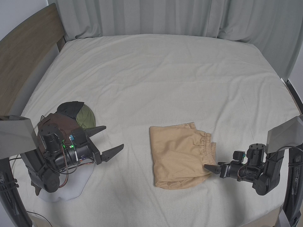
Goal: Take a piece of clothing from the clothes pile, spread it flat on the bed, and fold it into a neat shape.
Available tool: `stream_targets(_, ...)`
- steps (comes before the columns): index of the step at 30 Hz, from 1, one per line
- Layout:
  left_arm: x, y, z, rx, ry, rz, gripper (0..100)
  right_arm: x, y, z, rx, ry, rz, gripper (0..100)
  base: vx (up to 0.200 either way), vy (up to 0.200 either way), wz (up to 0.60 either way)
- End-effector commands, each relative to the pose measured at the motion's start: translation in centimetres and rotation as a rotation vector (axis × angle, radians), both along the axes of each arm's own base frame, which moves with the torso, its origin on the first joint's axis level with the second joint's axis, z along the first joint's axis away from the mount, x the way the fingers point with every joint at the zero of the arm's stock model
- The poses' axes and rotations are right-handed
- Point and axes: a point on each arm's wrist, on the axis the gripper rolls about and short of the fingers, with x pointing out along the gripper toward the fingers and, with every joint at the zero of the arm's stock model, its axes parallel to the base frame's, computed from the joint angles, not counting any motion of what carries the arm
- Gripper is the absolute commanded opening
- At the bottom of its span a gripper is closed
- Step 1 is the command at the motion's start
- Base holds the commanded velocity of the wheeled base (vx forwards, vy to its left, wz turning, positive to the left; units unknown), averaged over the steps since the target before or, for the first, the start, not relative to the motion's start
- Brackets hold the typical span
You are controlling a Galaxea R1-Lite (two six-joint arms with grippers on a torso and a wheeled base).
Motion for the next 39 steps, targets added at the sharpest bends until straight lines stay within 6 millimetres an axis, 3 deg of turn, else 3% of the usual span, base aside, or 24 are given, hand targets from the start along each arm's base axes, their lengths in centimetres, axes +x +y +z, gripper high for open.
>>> stream_targets(1,0.0,0.0,0.0,0.0,0.0,-0.001,100,0.4,0.0,-1.7,-0.006,0.041,-0.005,100,0.0,0.0,0.0)
stream_targets(19,0.0,0.0,-0.1,0.0,0.001,0.0,100,1.4,1.7,-3.1,0.093,0.108,-0.016,100,0.0,0.0,0.0)
stream_targets(39,0.0,0.0,-0.1,0.0,0.003,0.0,100,2.3,3.3,-2.5,0.147,0.095,-0.038,100,0.0,0.0,0.0)
